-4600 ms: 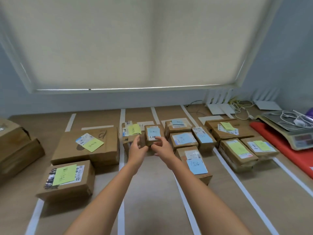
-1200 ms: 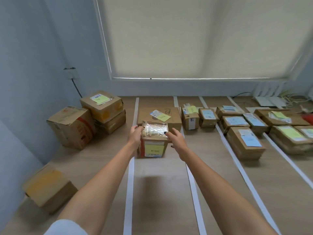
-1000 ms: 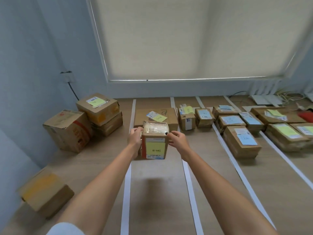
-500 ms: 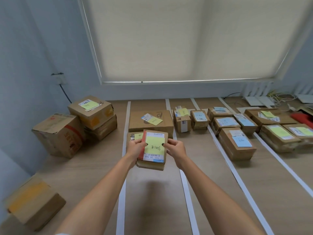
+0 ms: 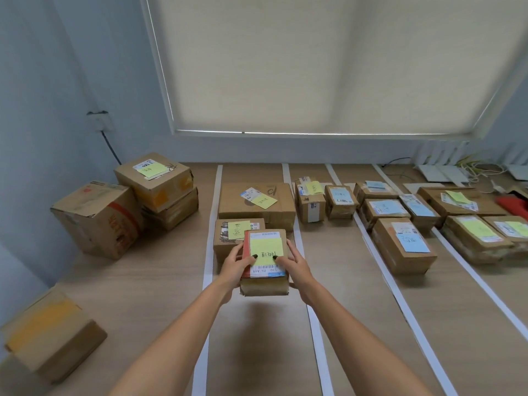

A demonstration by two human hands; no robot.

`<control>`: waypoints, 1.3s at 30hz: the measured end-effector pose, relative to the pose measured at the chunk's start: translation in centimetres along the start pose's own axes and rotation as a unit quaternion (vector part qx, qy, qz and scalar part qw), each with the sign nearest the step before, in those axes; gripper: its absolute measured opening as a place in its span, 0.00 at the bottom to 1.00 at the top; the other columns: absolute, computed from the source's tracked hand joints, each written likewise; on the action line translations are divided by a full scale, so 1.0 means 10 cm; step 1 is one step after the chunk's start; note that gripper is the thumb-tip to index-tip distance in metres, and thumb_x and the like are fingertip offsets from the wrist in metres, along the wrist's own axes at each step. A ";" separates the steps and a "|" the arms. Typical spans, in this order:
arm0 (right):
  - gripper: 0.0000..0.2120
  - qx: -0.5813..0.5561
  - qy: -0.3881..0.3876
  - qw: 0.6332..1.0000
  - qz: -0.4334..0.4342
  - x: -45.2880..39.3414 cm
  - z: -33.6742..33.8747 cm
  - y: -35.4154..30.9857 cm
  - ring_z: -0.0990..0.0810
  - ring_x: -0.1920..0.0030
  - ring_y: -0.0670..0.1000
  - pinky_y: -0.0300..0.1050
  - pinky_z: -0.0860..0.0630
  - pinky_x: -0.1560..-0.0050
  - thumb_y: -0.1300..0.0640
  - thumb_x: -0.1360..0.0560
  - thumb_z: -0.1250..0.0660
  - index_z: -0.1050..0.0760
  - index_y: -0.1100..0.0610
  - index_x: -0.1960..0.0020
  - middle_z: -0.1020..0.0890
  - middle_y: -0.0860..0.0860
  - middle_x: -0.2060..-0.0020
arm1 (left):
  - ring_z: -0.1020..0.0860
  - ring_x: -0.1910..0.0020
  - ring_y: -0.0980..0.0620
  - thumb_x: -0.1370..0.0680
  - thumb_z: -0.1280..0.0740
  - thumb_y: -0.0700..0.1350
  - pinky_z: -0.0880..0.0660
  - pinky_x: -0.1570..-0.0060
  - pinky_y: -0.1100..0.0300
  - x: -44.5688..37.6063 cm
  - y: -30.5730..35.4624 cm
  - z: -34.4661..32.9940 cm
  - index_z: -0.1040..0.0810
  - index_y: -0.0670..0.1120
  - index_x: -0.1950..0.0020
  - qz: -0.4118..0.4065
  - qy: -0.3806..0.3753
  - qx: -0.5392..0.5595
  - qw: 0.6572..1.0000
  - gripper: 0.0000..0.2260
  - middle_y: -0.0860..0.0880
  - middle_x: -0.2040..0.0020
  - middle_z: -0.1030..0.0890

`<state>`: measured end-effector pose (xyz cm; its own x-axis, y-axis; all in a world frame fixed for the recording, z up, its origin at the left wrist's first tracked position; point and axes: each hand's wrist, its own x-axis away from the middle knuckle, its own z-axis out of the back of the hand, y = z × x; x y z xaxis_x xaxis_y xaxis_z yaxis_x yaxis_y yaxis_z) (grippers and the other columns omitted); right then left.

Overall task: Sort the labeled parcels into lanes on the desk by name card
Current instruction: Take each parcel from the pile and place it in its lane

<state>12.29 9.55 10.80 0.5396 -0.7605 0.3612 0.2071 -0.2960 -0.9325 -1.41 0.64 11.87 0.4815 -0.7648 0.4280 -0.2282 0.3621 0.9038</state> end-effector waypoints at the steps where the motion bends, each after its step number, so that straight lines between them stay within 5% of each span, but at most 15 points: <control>1: 0.30 0.002 -0.002 1.000 -0.005 -0.01 0.00 0.03 0.21 0.53 0.45 0.30 0.26 0.71 0.57 0.23 0.36 0.43 0.42 0.27 0.22 0.43 0.51 | 0.23 0.50 0.53 0.21 0.37 0.43 0.26 0.65 0.62 -0.01 -0.03 0.01 0.40 0.54 0.27 0.004 -0.001 -0.004 1.000 0.25 0.46 0.38 0.25; 7: 0.27 -0.001 0.015 1.000 -0.008 -0.08 -0.02 0.14 0.20 0.52 0.47 0.35 0.24 0.65 0.55 0.24 0.34 0.41 0.47 0.30 0.22 0.48 0.47 | 0.24 0.48 0.53 0.21 0.36 0.43 0.26 0.62 0.61 -0.11 -0.09 0.05 0.40 0.54 0.27 0.010 -0.011 -0.023 1.000 0.25 0.47 0.37 0.26; 12: 0.22 0.017 0.086 0.995 -0.037 -0.06 0.06 0.52 0.22 0.42 0.53 0.46 0.20 0.48 0.52 0.25 0.32 0.38 0.52 0.37 0.29 0.56 0.38 | 0.23 0.46 0.52 0.22 0.35 0.42 0.23 0.62 0.64 -0.18 -0.37 -0.06 0.41 0.54 0.26 0.024 -0.024 -0.055 0.998 0.27 0.48 0.39 0.26; 19: 0.16 0.007 0.135 0.990 -0.038 -0.25 0.37 0.71 0.20 0.50 0.49 0.38 0.22 0.59 0.55 0.24 0.34 0.35 0.53 0.39 0.23 0.57 0.43 | 0.27 0.41 0.52 0.23 0.33 0.45 0.24 0.58 0.68 -0.46 -0.59 -0.46 0.43 0.58 0.26 0.018 -0.040 -0.067 0.997 0.30 0.47 0.34 0.31; 25: 0.17 0.002 0.166 0.986 0.002 -0.78 0.63 0.45 0.22 0.43 0.52 0.44 0.21 0.51 0.58 0.24 0.34 0.33 0.52 0.37 0.24 0.55 0.42 | 0.31 0.34 0.49 0.23 0.33 0.43 0.26 0.43 0.56 -0.99 -0.31 -0.73 0.43 0.57 0.26 -0.025 -0.029 -0.075 0.996 0.30 0.47 0.30 0.33; 30: 0.18 0.002 0.143 0.990 0.007 -1.23 0.66 0.37 0.24 0.43 0.48 0.32 0.24 0.59 0.58 0.24 0.35 0.34 0.49 0.36 0.24 0.50 0.42 | 0.30 0.41 0.54 0.22 0.35 0.42 0.29 0.45 0.58 -1.43 -0.18 -0.84 0.43 0.51 0.29 -0.007 0.000 -0.080 0.997 0.25 0.47 0.31 0.30; 39: 0.22 0.025 0.111 0.993 -0.025 -1.73 0.67 0.52 0.23 0.44 0.49 0.34 0.23 0.57 0.60 0.23 0.35 0.36 0.52 0.31 0.24 0.52 0.39 | 0.35 0.31 0.44 0.22 0.37 0.43 0.35 0.31 0.49 -1.82 -0.19 -0.87 0.38 0.44 0.27 -0.026 0.077 -0.294 0.953 0.23 0.43 0.30 0.36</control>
<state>9.47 25.03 -0.36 0.3346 -0.8563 0.3933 0.2732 -0.3113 -0.9102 -2.35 18.54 2.33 0.6073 -0.7197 0.3364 0.2905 0.5954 0.7491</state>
